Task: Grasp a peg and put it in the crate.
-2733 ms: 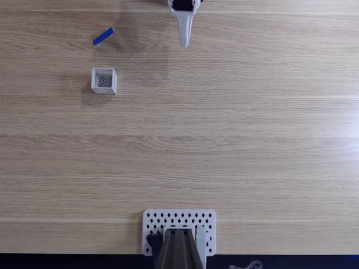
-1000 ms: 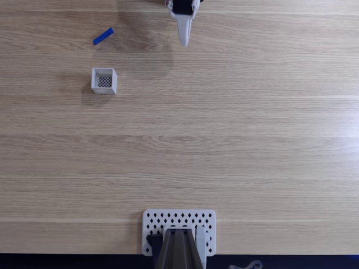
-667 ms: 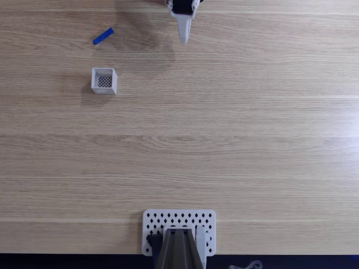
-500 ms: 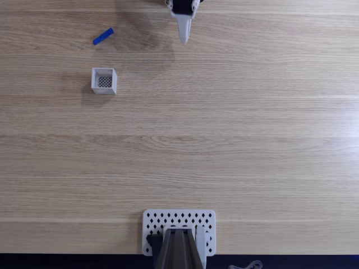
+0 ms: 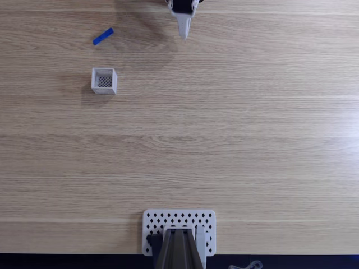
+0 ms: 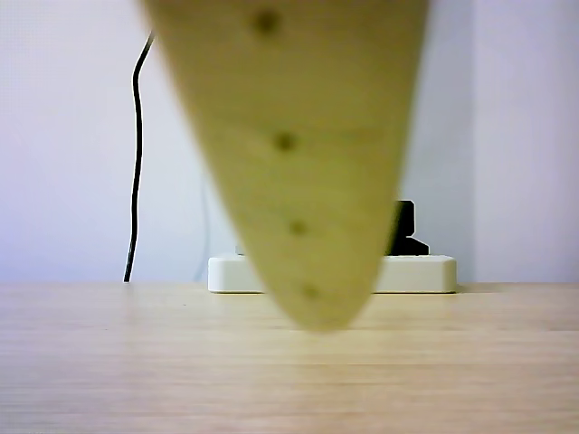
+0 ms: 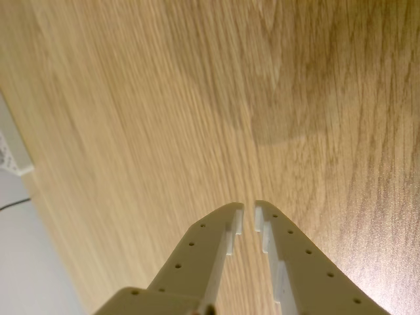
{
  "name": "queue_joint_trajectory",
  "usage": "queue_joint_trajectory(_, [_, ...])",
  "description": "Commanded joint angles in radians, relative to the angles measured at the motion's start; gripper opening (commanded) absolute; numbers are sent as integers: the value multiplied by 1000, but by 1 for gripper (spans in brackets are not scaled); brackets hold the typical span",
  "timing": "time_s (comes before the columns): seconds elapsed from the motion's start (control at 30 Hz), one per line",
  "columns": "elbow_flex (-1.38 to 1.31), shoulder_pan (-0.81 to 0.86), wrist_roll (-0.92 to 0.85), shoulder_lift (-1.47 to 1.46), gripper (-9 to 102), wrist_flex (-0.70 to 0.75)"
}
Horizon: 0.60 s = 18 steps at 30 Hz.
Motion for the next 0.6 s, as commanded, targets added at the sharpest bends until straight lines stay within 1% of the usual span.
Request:
queue_joint_trajectory(0.0, [-115,9,-11,-9,0,-25])
queue_joint_trajectory(0.1, [-114,32,-12,-54,0,-71])
queue_joint_trajectory(0.23, [-141,126,-15,-175,0,-167])
queue_joint_trajectory(0.3, [-190,172,-54,-238,0,-192])
queue_joint_trajectory(0.4, [-287,241,-218,-351,0,-227])
queue_joint_trajectory(0.57, [-443,390,-647,-525,0,-206])
